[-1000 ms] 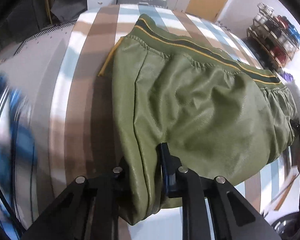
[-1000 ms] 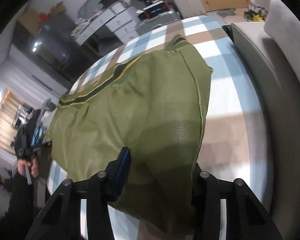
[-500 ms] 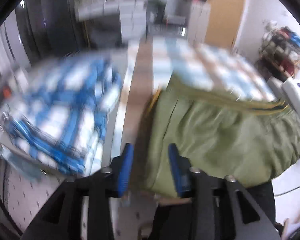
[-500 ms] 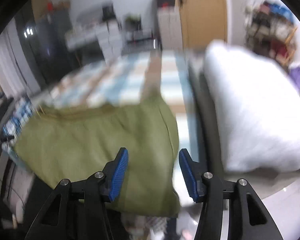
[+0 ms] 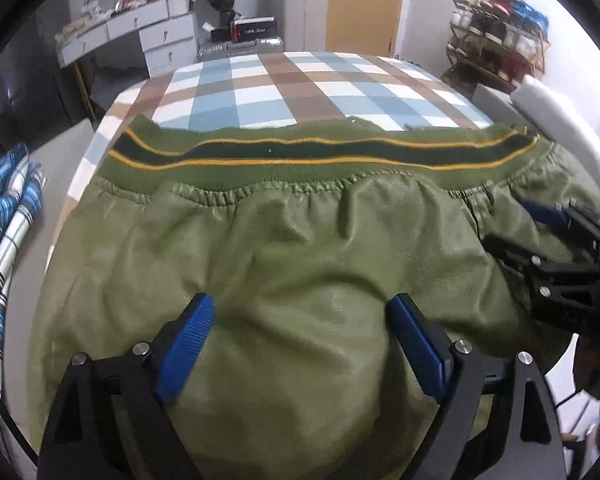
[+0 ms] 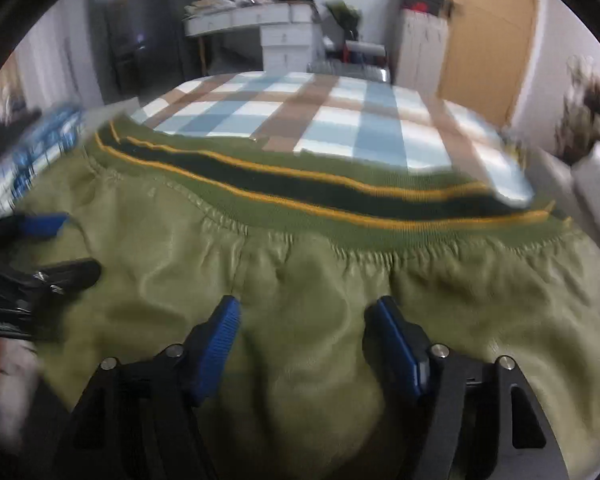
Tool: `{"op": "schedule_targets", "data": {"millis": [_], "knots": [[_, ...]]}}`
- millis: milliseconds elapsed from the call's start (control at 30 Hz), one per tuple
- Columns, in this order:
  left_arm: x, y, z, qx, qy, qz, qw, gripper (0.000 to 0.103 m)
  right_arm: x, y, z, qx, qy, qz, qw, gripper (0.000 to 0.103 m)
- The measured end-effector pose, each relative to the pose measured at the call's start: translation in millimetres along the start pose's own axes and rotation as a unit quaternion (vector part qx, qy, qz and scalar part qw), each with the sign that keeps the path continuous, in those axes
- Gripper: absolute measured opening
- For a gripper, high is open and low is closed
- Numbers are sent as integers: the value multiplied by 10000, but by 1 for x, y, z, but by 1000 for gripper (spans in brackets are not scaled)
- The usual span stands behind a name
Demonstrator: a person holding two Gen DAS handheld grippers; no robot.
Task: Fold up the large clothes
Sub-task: 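Press the folded jacket flat with both open tools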
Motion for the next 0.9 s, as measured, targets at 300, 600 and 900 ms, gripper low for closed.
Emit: {"op": "schedule_targets", "data": {"millis": [300, 600, 900], "knots": [[8, -21, -28, 56, -16, -328, 9994, 91, 79, -11, -42, -669, -651, -602, 9938, 68], [8, -23, -26, 0, 25, -485, 9988, 91, 33, -45, -87, -1048, -882, 245, 9903, 82], [9, -28, -28, -18, 29, -663, 9978, 92, 105, -31, -74, -894, -1023, -422, 9898, 64]]}}
Point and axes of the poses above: each gripper's, at about its wrist camera, not at the fingertips, and x roughly against the way its jaws point, z to its left, y to its top, the point moved 1 cm from there along -x, roughly the way its jaws point, and after that the axes turned 8 degrees about x, right-handed, at the moved point
